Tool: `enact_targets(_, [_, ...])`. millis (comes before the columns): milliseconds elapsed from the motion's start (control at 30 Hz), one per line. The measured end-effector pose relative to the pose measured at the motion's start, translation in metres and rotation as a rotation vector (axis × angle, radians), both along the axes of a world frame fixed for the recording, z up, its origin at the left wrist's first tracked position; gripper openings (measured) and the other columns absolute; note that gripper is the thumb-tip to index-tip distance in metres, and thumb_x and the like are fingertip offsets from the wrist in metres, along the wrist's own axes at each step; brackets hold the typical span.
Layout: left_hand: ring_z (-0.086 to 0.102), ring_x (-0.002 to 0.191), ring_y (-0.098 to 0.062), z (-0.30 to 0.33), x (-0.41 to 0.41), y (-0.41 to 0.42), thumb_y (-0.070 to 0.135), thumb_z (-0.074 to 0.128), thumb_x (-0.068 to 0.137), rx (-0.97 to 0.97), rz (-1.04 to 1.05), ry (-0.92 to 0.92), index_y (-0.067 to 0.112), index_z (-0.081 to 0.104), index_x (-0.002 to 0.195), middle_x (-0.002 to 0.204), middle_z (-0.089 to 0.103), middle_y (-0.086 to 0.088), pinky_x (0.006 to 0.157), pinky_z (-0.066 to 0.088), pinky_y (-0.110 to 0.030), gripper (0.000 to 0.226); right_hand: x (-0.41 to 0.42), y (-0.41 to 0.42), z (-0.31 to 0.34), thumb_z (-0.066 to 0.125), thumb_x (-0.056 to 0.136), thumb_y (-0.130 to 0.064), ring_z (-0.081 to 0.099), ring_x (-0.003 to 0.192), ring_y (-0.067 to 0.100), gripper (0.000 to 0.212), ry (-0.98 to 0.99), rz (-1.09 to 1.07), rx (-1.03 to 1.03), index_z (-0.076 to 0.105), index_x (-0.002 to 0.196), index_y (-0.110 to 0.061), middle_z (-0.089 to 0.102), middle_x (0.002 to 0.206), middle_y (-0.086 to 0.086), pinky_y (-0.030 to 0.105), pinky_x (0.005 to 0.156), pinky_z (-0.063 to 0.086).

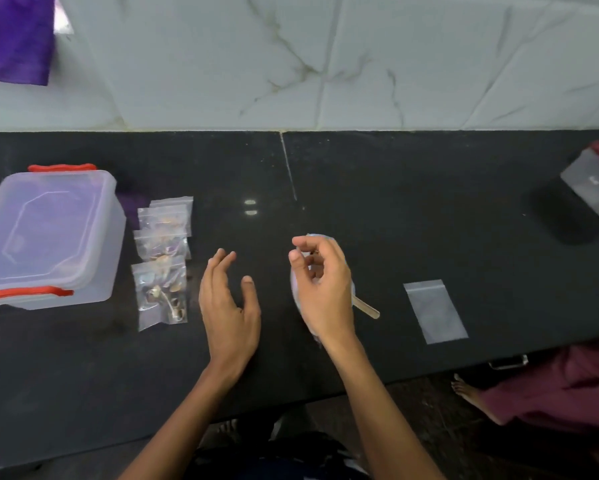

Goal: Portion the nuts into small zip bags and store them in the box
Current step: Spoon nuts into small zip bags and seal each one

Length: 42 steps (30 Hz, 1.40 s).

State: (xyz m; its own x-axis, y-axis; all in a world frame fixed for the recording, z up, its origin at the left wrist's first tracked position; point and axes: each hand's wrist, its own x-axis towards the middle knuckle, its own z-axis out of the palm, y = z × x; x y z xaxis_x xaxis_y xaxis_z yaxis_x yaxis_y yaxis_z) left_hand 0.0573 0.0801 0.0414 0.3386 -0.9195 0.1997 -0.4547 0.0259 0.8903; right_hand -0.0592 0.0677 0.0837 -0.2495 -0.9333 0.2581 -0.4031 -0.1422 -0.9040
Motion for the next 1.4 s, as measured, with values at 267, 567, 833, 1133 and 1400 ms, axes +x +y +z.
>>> enact_targets(267, [0.037,0.138,-0.024,0.002,-0.048,0.008,0.016,0.05,0.092,-0.051,-0.036,0.03,0.011,0.049,0.131,0.143,0.044,-0.004,0.111,0.032,-0.052,0.039,-0.124,0.016,-0.007,0.065,0.088,-0.016,0.059,0.081,0.002,0.009,0.152,-0.159,0.142,0.064,0.096,-0.02,0.064,0.095,-0.003,0.009,0.068,0.046])
enact_targets(567, [0.039,0.135,-0.02,0.0,-0.073,0.009,0.012,0.053,0.095,-0.046,-0.028,0.032,0.011,0.05,0.13,0.142,0.046,-0.005,0.11,0.032,-0.038,0.036,-0.181,0.044,-0.061,0.073,0.081,-0.029,0.063,0.086,0.013,0.025,0.457,-0.382,0.462,0.069,0.098,-0.012,0.066,0.095,0.0,0.028,0.076,0.054])
enact_targets(833, [0.041,0.13,-0.012,-0.001,-0.075,0.006,0.008,0.053,0.094,-0.051,-0.014,0.02,0.011,0.051,0.129,0.14,0.048,-0.004,0.1,0.027,-0.013,0.035,-0.172,0.04,-0.066,0.056,0.094,-0.019,0.056,0.073,0.011,0.017,0.626,-0.404,0.449,0.067,0.084,-0.01,0.06,0.087,0.001,0.026,0.066,0.049])
enact_targets(1133, [0.043,0.123,-0.005,0.001,-0.055,0.008,0.005,0.053,0.094,-0.054,0.055,0.019,0.01,0.053,0.125,0.135,0.051,-0.004,0.094,0.025,0.003,0.031,-0.181,0.04,-0.073,0.061,0.088,-0.037,0.05,0.108,0.026,0.039,0.692,-0.477,0.487,0.057,0.114,-0.008,0.053,0.117,0.011,0.039,0.089,0.042])
enact_targets(1400, [0.045,0.12,-0.006,0.002,-0.036,0.008,0.006,0.052,0.094,-0.019,0.07,0.028,0.011,0.054,0.124,0.132,0.054,-0.003,0.1,0.032,-0.015,0.03,-0.183,0.035,-0.074,0.062,0.09,-0.025,0.047,0.086,0.016,0.019,0.584,-0.554,0.434,0.067,0.102,-0.011,0.057,0.092,0.0,0.031,0.07,0.041])
